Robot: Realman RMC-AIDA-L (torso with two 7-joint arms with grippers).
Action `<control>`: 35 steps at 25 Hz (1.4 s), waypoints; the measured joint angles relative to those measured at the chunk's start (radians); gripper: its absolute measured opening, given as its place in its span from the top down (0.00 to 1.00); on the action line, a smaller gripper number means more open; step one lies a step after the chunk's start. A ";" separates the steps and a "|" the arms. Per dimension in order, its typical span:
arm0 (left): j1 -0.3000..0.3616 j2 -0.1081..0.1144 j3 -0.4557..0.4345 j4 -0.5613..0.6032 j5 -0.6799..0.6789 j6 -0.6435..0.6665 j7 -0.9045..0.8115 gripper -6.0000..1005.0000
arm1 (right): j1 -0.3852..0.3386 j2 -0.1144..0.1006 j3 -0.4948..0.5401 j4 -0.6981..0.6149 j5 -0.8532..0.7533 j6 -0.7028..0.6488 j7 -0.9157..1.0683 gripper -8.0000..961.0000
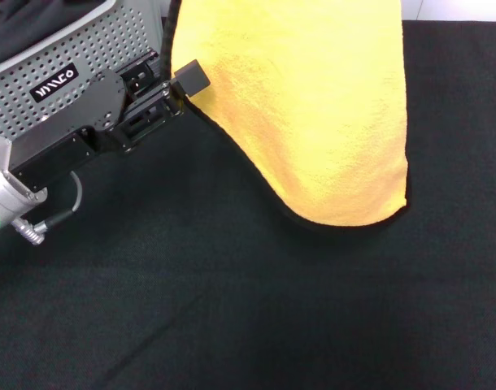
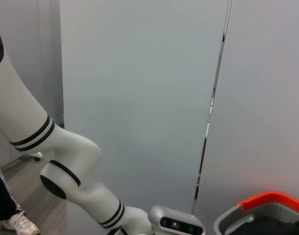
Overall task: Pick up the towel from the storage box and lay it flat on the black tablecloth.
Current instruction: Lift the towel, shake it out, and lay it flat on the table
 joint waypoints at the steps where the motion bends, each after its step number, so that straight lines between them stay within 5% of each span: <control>1: -0.001 0.000 0.000 0.000 0.000 0.000 -0.002 0.43 | 0.000 0.000 0.001 0.000 -0.001 0.000 0.000 0.96; 8: 0.000 -0.003 -0.004 -0.007 0.000 -0.006 -0.007 0.49 | -0.001 0.005 0.015 -0.001 -0.013 -0.001 -0.001 0.96; 19: 0.001 -0.012 -0.007 -0.018 -0.007 -0.005 -0.003 0.88 | -0.007 0.005 0.030 -0.005 -0.022 -0.001 -0.001 0.95; 35: 0.014 -0.014 -0.037 -0.025 -0.011 0.002 0.002 0.86 | -0.011 -0.002 0.043 -0.017 -0.027 -0.002 0.003 0.95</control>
